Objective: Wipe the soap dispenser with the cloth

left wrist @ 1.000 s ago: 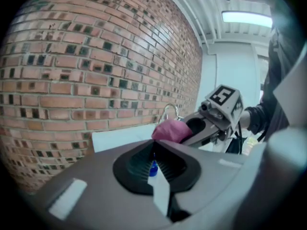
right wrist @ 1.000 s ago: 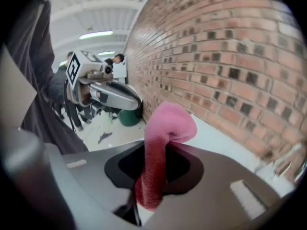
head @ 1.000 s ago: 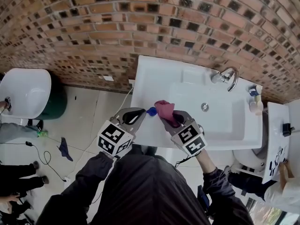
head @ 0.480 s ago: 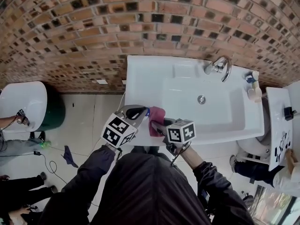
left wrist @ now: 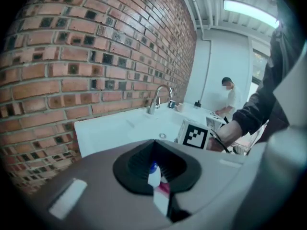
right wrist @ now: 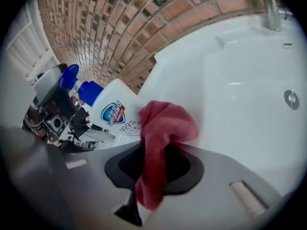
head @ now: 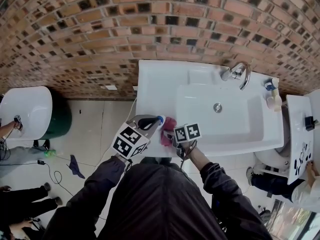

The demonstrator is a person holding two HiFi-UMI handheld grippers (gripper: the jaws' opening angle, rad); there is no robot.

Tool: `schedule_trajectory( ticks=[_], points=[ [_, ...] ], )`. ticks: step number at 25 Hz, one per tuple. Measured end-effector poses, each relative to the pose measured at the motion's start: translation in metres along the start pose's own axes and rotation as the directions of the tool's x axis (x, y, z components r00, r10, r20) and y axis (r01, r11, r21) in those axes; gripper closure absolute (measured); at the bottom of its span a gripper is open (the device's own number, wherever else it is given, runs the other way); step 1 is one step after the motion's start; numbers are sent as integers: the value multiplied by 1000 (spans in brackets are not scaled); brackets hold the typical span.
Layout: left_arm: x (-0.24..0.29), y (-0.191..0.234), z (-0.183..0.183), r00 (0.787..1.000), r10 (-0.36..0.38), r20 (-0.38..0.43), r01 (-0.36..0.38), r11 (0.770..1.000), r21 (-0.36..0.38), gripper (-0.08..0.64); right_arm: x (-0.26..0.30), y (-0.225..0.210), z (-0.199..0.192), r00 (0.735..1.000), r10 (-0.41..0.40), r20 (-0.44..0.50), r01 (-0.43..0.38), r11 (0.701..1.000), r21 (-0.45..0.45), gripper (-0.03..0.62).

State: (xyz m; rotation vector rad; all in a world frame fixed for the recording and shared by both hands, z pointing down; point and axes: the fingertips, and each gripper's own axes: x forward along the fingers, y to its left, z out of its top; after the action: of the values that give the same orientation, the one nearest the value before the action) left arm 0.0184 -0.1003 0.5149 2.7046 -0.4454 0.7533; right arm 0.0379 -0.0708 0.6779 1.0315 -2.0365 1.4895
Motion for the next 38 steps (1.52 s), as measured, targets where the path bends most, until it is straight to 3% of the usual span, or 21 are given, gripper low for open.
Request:
schedule_trajectory(
  ticks=[4,7,10,13,15,19,22,25,30,34,36,38],
  points=[
    [0,0,0,1000,-7,1,7,1000,-2,578,-9,7,-1,1000,16,8,-16,1000,-8,508],
    [0,-1,0,1000,-12,-1,12,1000,1,578,-33,36,-6,994,101,29,-98,990,-103,508],
    [0,0,0,1000,-14,-1,14,1000,2,578,-53,74,-13,977,211,12,-201,948,-245,508],
    [-1,0,0,1000,-14,1,14,1000,-1,578,-51,94,-19,964,261,-59,-265,905,-333,508],
    [-1,0,0,1000,-14,1,14,1000,-2,578,-37,91,-23,964,244,-107,-266,908,-325,508],
    [0,0,0,1000,-13,0,13,1000,-4,578,-4,65,-33,962,181,-203,-228,943,-241,508],
    [0,1,0,1000,-16,1,16,1000,-7,578,12,46,-38,953,183,-242,-220,966,-137,508],
    [1,0,0,1000,-18,4,18,1000,-13,578,14,39,-38,947,215,-237,-239,968,-76,508],
    [-7,1,7,999,21,34,-22,999,24,575,-19,47,-33,936,258,-241,-301,939,-167,508],
    [-35,-8,9,994,54,97,-55,998,9,566,-51,24,-6,970,161,-183,-209,937,-279,508],
    [-40,-14,-9,995,58,75,-57,998,-26,574,-58,9,17,990,70,-124,-111,927,-359,508],
    [-31,-18,-38,999,53,6,-52,995,-82,574,-60,-2,43,998,-21,-64,-10,892,-452,508]
  ],
)
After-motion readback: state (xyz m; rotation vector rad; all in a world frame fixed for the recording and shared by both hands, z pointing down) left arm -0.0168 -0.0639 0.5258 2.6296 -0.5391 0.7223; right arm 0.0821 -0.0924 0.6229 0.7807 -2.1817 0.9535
